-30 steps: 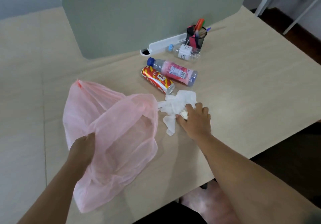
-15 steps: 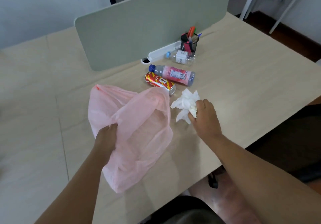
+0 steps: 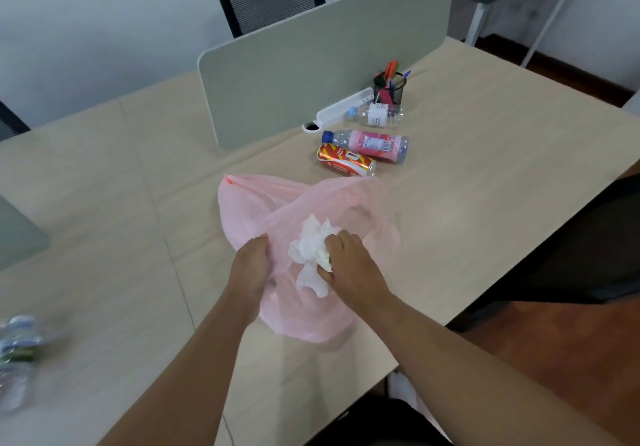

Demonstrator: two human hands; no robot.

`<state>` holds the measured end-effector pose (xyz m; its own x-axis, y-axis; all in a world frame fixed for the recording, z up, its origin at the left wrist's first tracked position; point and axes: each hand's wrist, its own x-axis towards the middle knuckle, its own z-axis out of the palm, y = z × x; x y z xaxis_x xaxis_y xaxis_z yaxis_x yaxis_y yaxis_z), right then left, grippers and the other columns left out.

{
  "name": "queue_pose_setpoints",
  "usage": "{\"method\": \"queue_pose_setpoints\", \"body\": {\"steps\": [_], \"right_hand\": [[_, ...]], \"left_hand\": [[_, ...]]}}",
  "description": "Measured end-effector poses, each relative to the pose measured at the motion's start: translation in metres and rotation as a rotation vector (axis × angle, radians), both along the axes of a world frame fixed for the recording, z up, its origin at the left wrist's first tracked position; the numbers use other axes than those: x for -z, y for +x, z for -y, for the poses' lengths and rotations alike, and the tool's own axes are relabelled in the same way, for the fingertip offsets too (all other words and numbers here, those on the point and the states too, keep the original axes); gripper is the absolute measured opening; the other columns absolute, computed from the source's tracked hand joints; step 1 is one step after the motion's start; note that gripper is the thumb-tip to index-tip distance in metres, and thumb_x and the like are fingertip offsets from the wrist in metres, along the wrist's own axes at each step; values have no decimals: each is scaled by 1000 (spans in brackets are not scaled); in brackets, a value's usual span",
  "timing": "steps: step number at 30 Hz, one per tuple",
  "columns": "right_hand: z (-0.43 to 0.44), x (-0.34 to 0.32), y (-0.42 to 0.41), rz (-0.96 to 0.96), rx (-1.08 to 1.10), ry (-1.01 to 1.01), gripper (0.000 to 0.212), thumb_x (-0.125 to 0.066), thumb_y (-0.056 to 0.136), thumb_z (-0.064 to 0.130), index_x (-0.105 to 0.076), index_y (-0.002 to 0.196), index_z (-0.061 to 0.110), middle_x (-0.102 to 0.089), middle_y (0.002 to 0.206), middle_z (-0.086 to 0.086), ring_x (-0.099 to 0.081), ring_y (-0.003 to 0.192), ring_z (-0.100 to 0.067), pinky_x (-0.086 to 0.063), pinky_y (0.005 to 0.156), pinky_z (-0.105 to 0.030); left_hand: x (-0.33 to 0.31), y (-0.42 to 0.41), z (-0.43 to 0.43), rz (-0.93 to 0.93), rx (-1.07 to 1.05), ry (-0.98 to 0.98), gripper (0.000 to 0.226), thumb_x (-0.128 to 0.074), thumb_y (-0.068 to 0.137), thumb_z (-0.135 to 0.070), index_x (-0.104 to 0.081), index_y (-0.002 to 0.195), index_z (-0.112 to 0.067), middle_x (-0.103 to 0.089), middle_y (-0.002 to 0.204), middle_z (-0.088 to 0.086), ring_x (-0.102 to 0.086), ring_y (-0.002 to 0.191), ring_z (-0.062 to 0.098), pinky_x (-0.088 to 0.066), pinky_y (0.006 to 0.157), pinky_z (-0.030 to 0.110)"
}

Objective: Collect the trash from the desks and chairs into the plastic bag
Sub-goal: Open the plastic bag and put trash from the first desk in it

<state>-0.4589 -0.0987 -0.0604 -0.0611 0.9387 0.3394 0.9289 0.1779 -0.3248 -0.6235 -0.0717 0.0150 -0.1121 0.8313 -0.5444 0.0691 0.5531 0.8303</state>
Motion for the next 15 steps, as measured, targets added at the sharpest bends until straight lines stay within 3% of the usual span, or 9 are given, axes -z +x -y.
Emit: {"method": "queue_pose_setpoints", "body": {"steps": [3,5,7,9,11,13,15], "right_hand": [[-8,11,-24,98,26,-144,43,-74,68,35,-54,97,11,-53,84,-8,-51,71,-26,-47,58,-33],[-12,11,-34,79,45,-282,62,-71,69,48,-54,117,13,-52,104,-12,-52,91,-32,-50,74,-39],[-9,14,-38,24,14,-534,91,-61,68,67,-32,143,25,-35,139,-13,-35,126,-37,-37,100,-45],[-2,18,-40,-3,-26,-689,107,-56,66,77,-7,152,35,-3,160,-7,-3,145,-37,-15,116,-49],[6,23,-42,-2,-35,-615,102,-47,71,80,1,151,41,9,162,-5,10,147,-35,-5,119,-51],[12,28,-41,18,-6,-515,94,-31,71,80,-2,151,42,5,163,-6,7,148,-36,-7,118,-54],[19,35,-35,54,-27,-577,95,-17,65,79,-2,151,42,6,163,-6,4,148,-37,-6,118,-54]], "left_hand": [[3,-14,13,-13,57,28,28,-41,95,-32,-62,88,-16,-64,79,1,-60,70,20,-43,57,26],[4,-22,21,-15,57,31,28,-42,94,-33,-59,78,-18,-58,69,-2,-55,64,19,-41,56,26],[4,-29,24,-13,27,21,26,-45,89,-37,-57,73,-21,-55,67,-4,-52,67,21,-41,61,29],[4,-34,26,1,4,12,24,-46,81,-42,-58,77,-22,-56,73,0,-53,74,21,-42,69,35],[7,-37,25,2,-1,14,30,-46,76,-45,-59,81,-19,-57,79,4,-55,76,23,-46,73,39],[10,-38,24,7,0,13,41,-45,75,-46,-61,87,-10,-62,84,7,-60,81,27,-53,80,45],[12,-35,23,24,-26,23,36,-46,75,-45,-59,85,-13,-61,84,6,-59,80,25,-52,80,43]]}}
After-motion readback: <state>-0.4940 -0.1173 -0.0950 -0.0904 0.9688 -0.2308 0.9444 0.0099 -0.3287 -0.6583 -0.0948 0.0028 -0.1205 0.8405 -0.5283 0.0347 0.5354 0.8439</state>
